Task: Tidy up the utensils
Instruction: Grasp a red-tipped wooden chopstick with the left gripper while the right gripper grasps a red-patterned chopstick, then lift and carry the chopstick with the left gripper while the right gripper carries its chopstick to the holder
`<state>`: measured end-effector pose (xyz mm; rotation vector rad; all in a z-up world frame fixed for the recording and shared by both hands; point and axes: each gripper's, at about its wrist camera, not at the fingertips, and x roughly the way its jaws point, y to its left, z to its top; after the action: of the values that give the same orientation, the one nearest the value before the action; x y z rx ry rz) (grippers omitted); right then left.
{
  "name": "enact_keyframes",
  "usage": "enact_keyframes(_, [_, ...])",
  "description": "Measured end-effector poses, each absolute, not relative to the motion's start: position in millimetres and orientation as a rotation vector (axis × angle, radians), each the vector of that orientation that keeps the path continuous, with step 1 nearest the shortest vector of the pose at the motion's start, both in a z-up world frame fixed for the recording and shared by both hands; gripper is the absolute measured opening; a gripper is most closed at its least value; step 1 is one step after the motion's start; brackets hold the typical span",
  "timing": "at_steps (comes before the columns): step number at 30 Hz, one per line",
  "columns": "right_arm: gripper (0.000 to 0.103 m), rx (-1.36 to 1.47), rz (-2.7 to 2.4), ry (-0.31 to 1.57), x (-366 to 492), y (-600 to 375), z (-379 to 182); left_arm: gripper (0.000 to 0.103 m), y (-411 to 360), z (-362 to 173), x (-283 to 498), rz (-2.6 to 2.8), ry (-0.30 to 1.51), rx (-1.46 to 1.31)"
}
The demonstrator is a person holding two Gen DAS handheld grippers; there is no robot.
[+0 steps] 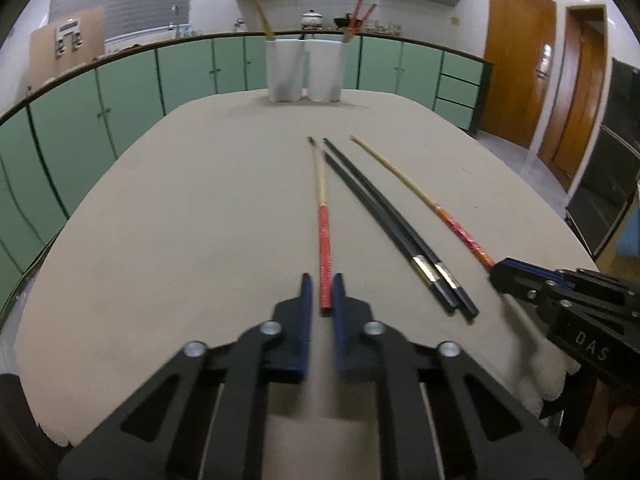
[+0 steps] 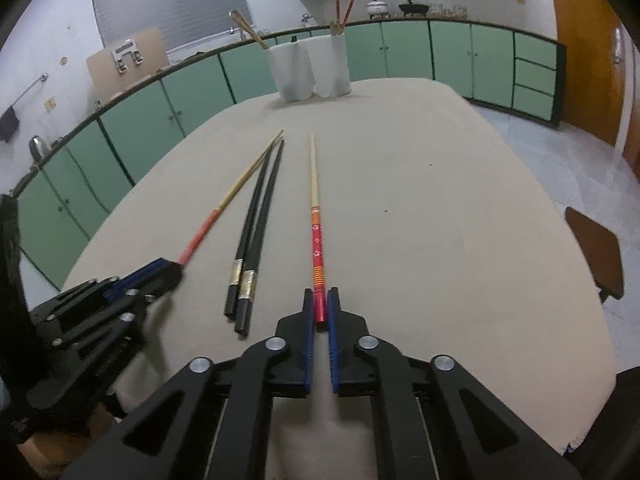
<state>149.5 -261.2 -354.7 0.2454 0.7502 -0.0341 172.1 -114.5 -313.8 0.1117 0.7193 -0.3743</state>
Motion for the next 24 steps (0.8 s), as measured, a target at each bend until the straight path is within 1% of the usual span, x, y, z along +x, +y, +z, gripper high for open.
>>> enact_keyframes(6, [0.006,0.254,-0.091,0.740,147.9,-267.0,-354.5,0.006,-98.8,-313.1,170.2,-0.286,0.711,0.094])
enact_keyframes(8, [0.008,0.266,-0.078,0.742,147.0,-267.9,-353.5,0.007,-98.1,-313.0,169.5,-0.286,0.720,0.104])
enact_keyframes(11, [0.011,0.271,-0.061,0.750,143.5,-269.1,-353.4,0.013,-97.6,-312.4,166.4,-0.294,0.726,0.120])
enact_keyframes(12, [0.011,0.267,-0.060,0.753,142.0,-268.9,-353.8,0.019,-97.4,-312.6,165.8,-0.298,0.727,0.124])
enact_keyframes(14, [0.011,0.265,-0.060,0.753,140.5,-269.2,-354.3,0.021,-97.1,-312.8,165.7,-0.305,0.729,0.126])
enact_keyframes(15, [0.011,0.263,-0.061,0.755,141.1,-269.0,-354.2,0.021,-96.8,-312.9,166.1,-0.307,0.731,0.125])
enact_keyframes(16, [0.011,0.260,-0.059,0.756,141.7,-268.7,-354.2,0.018,-96.9,-312.8,167.0,-0.312,0.733,0.122])
enact_keyframes(18, [0.009,0.254,-0.057,0.758,142.7,-268.9,-352.8,0.005,-96.6,-311.5,169.2,-0.326,0.742,0.112])
enact_keyframes(19, [0.006,0.259,-0.053,0.760,143.0,-269.3,-352.1,0.005,-96.3,-310.2,169.5,-0.330,0.742,0.106])
enact_keyframes(24, [0.006,0.262,-0.044,0.734,140.0,-268.2,-338.2,0.005,-94.6,-293.4,167.8,-0.352,0.728,0.083])
